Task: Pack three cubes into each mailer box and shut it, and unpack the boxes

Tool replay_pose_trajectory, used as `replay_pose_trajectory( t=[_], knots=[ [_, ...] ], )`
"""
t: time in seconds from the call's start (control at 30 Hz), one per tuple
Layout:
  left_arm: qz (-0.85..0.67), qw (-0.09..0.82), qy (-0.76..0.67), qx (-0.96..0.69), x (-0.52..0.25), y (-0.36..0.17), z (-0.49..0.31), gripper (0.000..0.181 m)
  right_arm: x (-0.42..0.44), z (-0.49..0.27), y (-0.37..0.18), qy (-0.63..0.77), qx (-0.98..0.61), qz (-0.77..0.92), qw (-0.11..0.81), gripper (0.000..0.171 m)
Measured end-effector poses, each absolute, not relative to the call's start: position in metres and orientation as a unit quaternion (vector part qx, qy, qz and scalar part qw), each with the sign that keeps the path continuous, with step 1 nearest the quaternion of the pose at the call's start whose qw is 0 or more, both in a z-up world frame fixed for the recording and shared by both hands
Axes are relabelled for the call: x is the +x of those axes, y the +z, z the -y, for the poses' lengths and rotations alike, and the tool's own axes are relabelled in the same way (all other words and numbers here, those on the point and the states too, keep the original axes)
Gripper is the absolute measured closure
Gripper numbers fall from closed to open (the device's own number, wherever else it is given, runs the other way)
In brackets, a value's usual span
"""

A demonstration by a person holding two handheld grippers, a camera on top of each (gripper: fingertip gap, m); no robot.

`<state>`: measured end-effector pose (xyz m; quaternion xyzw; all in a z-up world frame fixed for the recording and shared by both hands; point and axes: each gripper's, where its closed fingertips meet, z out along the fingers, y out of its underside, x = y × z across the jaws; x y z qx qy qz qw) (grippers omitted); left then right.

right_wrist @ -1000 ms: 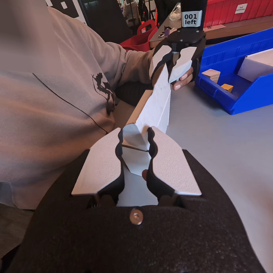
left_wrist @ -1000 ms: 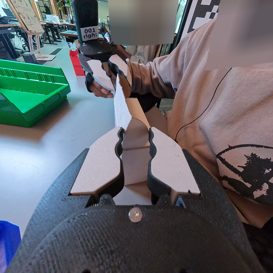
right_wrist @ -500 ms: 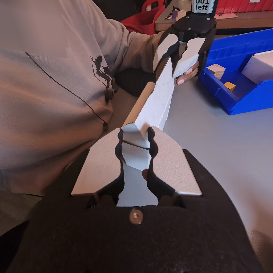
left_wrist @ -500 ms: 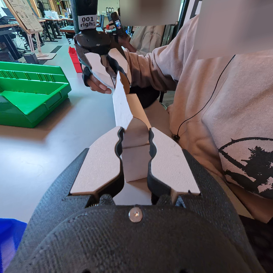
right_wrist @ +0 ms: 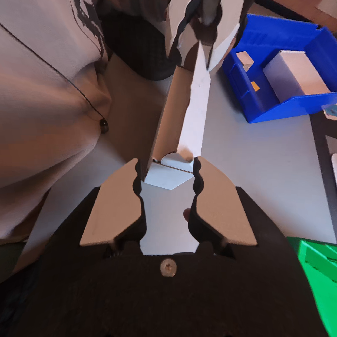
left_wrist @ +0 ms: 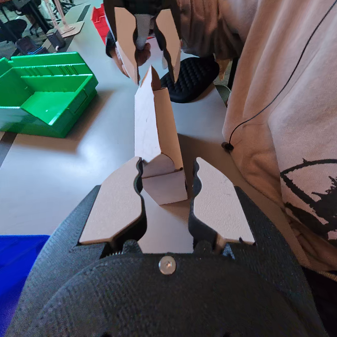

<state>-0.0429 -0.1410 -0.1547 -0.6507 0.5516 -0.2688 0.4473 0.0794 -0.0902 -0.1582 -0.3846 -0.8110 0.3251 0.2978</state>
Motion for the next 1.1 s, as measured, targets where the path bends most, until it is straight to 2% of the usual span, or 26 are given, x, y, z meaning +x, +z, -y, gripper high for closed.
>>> replay_pose_trajectory(
  t=[0.13, 0.23, 0.33, 0.4, 0.57, 0.8, 0.9, 0.97, 1.03, 1.1],
  knots=[
    [-0.501, 0.499, -0.255, -0.660, -0.040, -0.146, 0.141, 0.125, 0.074, 0.095, -0.148, 0.373, -0.400, 0.762, 0.345, 0.119],
    [-0.514, 0.527, -0.167, -0.656, -0.040, -0.147, 0.143, 0.128, 0.068, 0.099, -0.146, 0.355, -0.381, 0.746, 0.415, 0.121],
    [-0.548, 0.538, -0.057, -0.638, -0.040, -0.157, 0.145, 0.127, 0.066, 0.101, -0.153, 0.276, -0.337, 0.758, 0.486, 0.124],
    [-0.565, 0.547, -0.001, -0.618, -0.040, -0.158, 0.146, 0.132, 0.067, 0.102, -0.155, 0.224, -0.301, 0.768, 0.520, 0.125],
    [-0.622, 0.520, 0.144, -0.567, -0.044, -0.175, 0.146, 0.131, 0.070, 0.105, -0.173, 0.124, -0.251, 0.798, 0.533, 0.115],
    [-0.639, 0.500, 0.233, -0.536, -0.046, -0.187, 0.143, 0.132, 0.073, 0.101, -0.194, 0.019, -0.192, 0.817, 0.543, 0.103],
    [-0.629, 0.512, 0.231, -0.537, -0.046, -0.187, 0.143, 0.132, 0.072, 0.104, -0.195, 0.045, -0.206, 0.807, 0.551, 0.101],
    [-0.616, 0.521, 0.218, -0.549, -0.045, -0.187, 0.144, 0.132, 0.070, 0.106, -0.190, 0.081, -0.233, 0.793, 0.557, 0.106],
    [-0.568, 0.561, 0.104, -0.593, -0.036, -0.179, 0.149, 0.136, 0.069, 0.113, -0.181, 0.195, -0.308, 0.762, 0.535, 0.112],
    [-0.483, 0.598, -0.039, -0.639, -0.035, -0.164, 0.149, 0.123, 0.069, 0.107, -0.168, 0.286, -0.392, 0.715, 0.503, 0.105]
  ],
)
